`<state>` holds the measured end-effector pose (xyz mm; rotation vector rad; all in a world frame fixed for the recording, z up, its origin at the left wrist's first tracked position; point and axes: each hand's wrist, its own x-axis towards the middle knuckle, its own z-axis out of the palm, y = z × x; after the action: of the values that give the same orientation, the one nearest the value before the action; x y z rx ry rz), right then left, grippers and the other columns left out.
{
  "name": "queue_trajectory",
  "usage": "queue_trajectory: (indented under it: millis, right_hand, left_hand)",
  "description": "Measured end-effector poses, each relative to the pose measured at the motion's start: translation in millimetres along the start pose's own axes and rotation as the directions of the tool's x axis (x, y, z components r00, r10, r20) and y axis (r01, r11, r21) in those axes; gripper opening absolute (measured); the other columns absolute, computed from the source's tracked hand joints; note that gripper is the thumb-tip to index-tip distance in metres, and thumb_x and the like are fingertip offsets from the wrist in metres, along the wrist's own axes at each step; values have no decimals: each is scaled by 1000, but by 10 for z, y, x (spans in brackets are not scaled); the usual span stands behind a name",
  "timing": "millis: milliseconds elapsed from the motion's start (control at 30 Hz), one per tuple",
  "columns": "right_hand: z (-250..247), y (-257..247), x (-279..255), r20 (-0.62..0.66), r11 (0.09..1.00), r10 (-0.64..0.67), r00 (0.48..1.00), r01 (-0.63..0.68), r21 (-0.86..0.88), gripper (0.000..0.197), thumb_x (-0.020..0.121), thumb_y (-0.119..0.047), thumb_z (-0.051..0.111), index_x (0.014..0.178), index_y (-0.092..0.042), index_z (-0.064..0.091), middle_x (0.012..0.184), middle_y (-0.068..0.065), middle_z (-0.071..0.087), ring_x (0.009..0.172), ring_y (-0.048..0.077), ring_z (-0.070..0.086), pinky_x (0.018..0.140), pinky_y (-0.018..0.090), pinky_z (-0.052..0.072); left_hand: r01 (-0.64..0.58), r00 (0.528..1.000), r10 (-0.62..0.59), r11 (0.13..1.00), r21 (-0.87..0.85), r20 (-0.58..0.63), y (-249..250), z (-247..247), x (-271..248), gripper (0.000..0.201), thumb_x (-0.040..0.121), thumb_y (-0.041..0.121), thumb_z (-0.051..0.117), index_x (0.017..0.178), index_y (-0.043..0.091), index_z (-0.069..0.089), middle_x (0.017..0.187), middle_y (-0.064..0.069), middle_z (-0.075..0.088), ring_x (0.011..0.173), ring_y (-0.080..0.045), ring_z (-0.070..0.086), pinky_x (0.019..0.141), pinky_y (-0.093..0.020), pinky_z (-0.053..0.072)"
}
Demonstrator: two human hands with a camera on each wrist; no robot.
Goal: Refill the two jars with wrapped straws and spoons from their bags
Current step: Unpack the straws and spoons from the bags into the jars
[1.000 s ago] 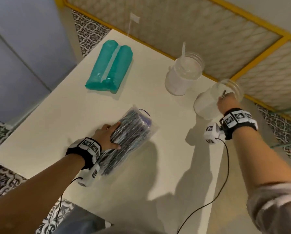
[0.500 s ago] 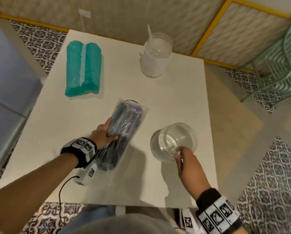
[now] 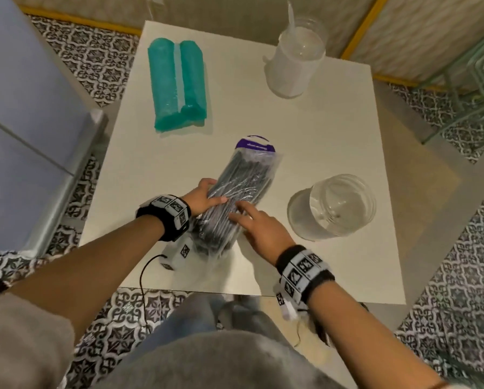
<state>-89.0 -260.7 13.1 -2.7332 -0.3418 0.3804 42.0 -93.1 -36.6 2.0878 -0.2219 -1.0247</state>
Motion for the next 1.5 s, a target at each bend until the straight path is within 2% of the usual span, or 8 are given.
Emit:
queue_trajectory:
  millis: [300,533,633,800,867,1000,1167,1500]
  right_hand:
    - [-196,-39,478,-91,973,-71,993,89,215,11,93,-10,57,87,-4,63,90,15,62,80,27,54,69,36,42]
    - [-655,-195,684,-123,913,4,992,46,405,12,93,-16,57,82,-10,58,80,-1,53,74,14,48,65,12,34]
    - [-688,-205,725,-42,898,41,998,-18,440,14,92,-18,58,79,-17,54,80,-2,56,69,13,50,65,25,37]
    - [-743,-341,744,-115,925,-106,988,141,354,17,89,-14,63,106,-14,64,106,-1,55,71,-14,43,71,11,34]
    - [-744,-536,734,-150,882,-234,961,275,383,23,89,-14,64,112,-14,65,113,0,57,73,-23,43,73,2,32]
    - [-637,-914,778,-111,830,-323,940,337,445,16,90,-17,63,104,-12,70,105,2,67,73,-16,47,74,6,34]
    - [-662,-914,838,-69,870,-276,959,280,407,7,88,-12,63,86,-9,69,93,1,65,73,0,49,68,14,34]
    - [-760,281,630,-105,954,260,960,-238,180,9,91,-14,60,87,-8,66,101,10,67,90,28,64,80,32,48]
  left_hand:
    - [-138,971,90,968,-211,-220,-85,-306,-701,56,91,32,55,142,20,32,154,-4,24,138,-19,32,113,-24,27]
    - [-483,753,495,863,146,-433,-183,-171,-1615,63,66,56,69,114,16,61,121,5,57,115,2,50,98,-6,34]
    - [-377,763,348,924,62,-545,-171,-110,-1624,48,68,50,70,99,13,70,101,28,63,97,15,55,81,1,37]
    - [-269,755,15,919,-289,-655,-107,-53,-1554,27,67,49,57,80,34,75,83,-9,72,80,-17,62,81,-31,47]
    - [-294,761,-33,873,-388,-649,-73,-23,-1548,16,65,48,59,71,42,73,75,1,72,71,-9,59,78,-32,49]
    - [-328,713,9,888,-323,-701,-26,-7,-1539,26,69,42,54,55,20,55,53,9,50,56,-4,43,60,-21,37]
    - [-364,736,9,848,-385,-677,-7,-31,-1582,24,90,5,52,76,18,67,56,20,62,59,3,55,61,-10,41]
    - [-364,723,-179,722,-588,-667,-545,-229,-1721,19,93,0,45,98,1,63,80,6,74,83,-10,65,72,-18,56]
